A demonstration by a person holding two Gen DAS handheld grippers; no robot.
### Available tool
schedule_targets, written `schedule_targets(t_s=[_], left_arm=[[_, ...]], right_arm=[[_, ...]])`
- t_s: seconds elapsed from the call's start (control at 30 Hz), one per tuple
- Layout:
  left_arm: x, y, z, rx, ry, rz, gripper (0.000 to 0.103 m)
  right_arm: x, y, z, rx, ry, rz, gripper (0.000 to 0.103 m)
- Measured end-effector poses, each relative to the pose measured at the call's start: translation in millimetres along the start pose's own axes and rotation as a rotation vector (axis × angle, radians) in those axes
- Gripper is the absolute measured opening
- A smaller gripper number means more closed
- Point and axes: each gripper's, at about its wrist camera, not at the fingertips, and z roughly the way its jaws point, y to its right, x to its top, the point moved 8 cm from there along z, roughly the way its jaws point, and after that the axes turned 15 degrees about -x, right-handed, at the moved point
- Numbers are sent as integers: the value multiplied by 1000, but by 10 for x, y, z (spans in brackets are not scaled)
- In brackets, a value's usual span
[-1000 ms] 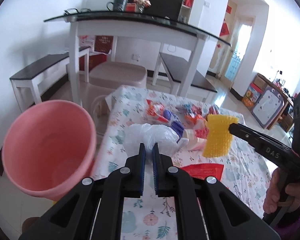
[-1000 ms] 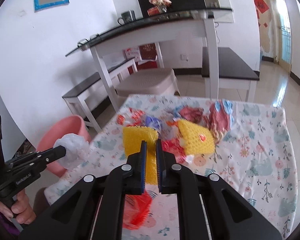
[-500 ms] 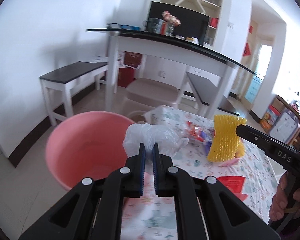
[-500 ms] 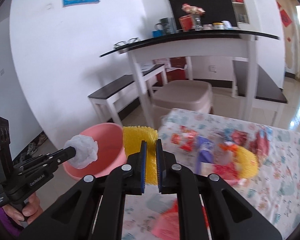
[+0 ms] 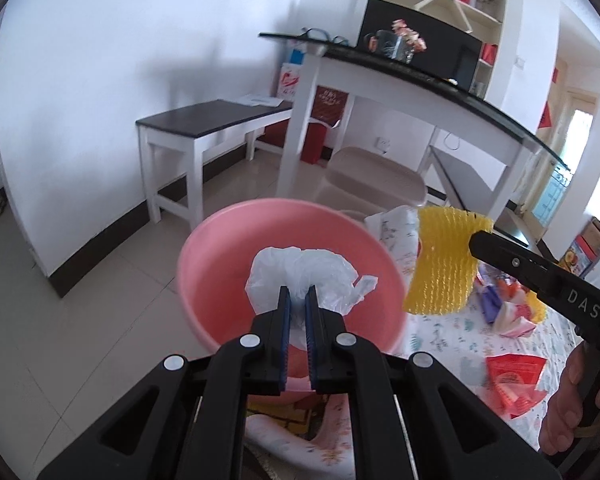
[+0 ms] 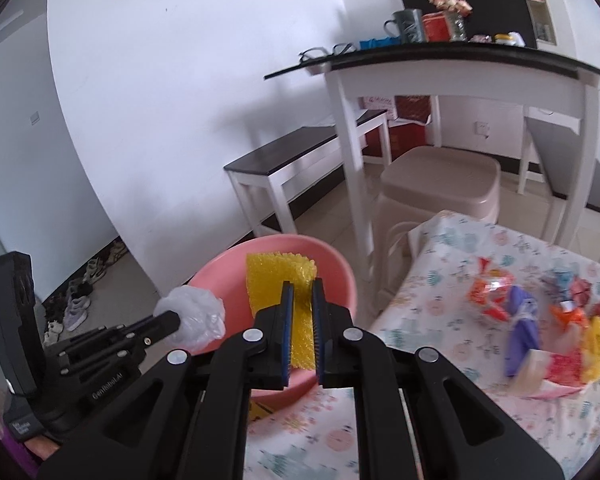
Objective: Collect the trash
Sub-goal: 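Carry both items over the pink basin and open both tools to release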
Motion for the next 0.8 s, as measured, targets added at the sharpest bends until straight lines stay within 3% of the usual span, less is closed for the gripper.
schedule_targets(t_s=[0.27, 0.8], left_arm=[[-87, -141, 95, 0, -38, -24, 6], [-204, -224, 278, -8, -94, -49, 7]], right_arm=[[-102, -257, 295, 5, -51, -38, 9], [-343, -272, 570, -6, -132, -33, 9]])
